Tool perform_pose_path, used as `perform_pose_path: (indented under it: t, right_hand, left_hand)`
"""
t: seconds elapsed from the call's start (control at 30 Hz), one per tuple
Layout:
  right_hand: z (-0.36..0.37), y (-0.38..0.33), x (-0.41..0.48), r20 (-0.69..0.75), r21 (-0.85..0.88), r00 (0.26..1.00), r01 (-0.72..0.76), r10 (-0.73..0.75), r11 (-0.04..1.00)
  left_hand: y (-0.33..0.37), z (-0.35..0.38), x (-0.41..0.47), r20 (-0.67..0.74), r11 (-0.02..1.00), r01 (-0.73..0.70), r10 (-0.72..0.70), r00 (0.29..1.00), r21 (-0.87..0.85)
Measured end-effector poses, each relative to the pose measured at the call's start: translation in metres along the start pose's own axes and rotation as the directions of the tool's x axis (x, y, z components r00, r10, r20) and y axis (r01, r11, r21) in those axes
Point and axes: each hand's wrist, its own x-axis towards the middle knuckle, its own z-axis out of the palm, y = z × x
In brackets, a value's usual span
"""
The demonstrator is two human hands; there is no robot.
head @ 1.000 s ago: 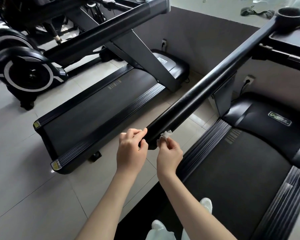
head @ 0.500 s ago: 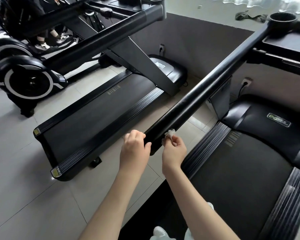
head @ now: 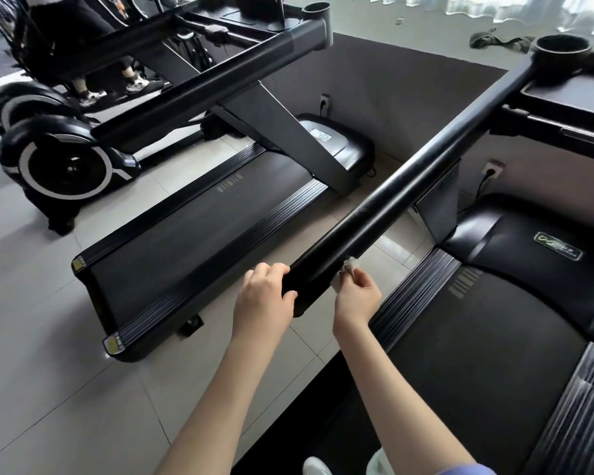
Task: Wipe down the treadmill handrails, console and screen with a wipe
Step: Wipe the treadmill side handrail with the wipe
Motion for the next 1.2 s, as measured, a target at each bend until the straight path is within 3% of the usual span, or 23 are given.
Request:
perform_pose_path:
  t: [0.13, 0.3, 0.5, 0.6, 0.77, 0.93, 1.2]
  right_hand:
    - [0.0, 0.0, -0.01, 0.068, 0.022, 0.997, 0.03, -0.031, 0.999]
    - [0.005, -0.015, 0.016, 0.008, 0.031, 0.998, 0.066, -0.067, 0.997]
    - [-0.002, -0.012, 0.005, 0.1, -0.007, 0.991, 0.09, -0.089, 0.996]
    - [0.0, -0.029, 0.022, 0.045, -0.015, 0.989, 0.14, -0.139, 0.99]
    - [-0.005, -0.024, 0.029, 0.051, 0.003, 0.998, 0.031, -0.031, 1.0]
    - [-0.003, -0.037, 0.039, 0.075, -0.01, 0.994, 0.081, -0.08, 0.997]
    - [-0.008, -0.037, 0.048, 0.097, -0.008, 0.995, -0.036, 0.036, 0.999]
  left_hand:
    - [0.009, 0.001, 0.009, 0.042, 0.998, -0.05, 0.051, 0.998, -0.036]
    - [0.015, 0.007, 0.018, 0.025, 1.0, -0.028, 0.028, 0.999, -0.007]
    - [0.031, 0.012, 0.033, 0.056, 0.992, -0.115, 0.117, 0.992, -0.046]
    - [0.038, 0.015, 0.038, 0.039, 0.994, -0.1, 0.101, 0.994, -0.033]
    - [0.041, 0.016, 0.046, 0.048, 0.997, -0.07, 0.071, 0.996, -0.02]
    - [0.051, 0.018, 0.056, 0.058, 0.998, -0.06, 0.062, 0.996, -0.032]
    - [0.059, 0.025, 0.06, 0.074, 0.996, -0.076, 0.079, 0.994, -0.044]
